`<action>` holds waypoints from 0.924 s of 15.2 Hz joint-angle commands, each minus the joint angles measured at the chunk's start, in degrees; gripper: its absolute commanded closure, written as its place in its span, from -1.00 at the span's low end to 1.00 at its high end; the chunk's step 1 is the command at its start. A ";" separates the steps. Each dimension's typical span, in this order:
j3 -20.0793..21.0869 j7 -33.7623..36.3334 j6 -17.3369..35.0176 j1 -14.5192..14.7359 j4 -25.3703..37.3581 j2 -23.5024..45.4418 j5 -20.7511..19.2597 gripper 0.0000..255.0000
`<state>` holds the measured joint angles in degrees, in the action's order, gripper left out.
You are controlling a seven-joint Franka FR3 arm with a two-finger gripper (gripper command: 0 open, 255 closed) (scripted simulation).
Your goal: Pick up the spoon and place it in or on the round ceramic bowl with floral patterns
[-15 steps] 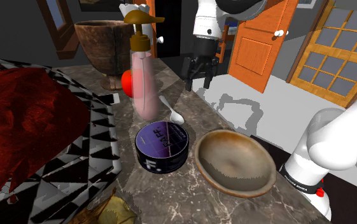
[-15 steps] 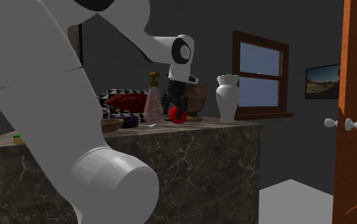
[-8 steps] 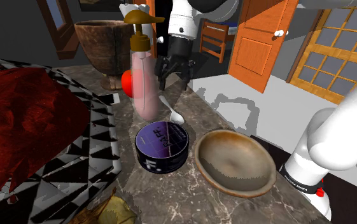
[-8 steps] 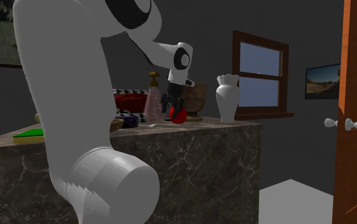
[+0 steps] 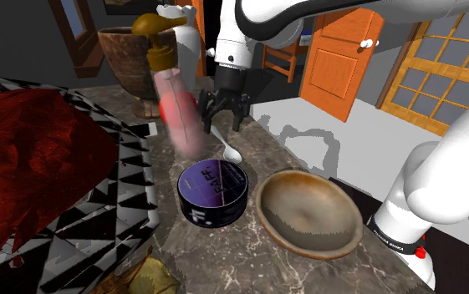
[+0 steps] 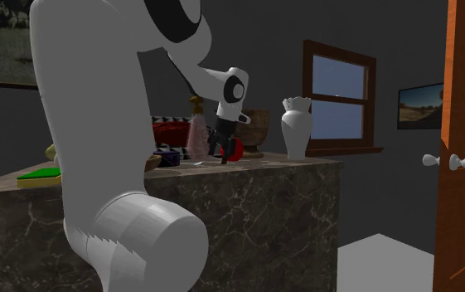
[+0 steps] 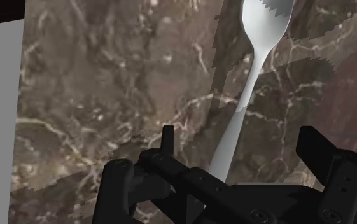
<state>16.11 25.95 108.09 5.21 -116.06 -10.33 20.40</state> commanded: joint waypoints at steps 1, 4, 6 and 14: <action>0.12 0.00 0.54 0.07 -0.30 0.21 0.02 -1.00; 0.12 0.00 0.54 0.07 -0.29 0.21 0.02 -1.00; 0.12 0.00 0.54 0.07 -0.29 0.21 0.02 -1.00; 0.12 0.00 0.53 0.06 -0.29 0.21 0.02 1.00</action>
<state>16.24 25.96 108.62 5.28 -116.33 -10.13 20.43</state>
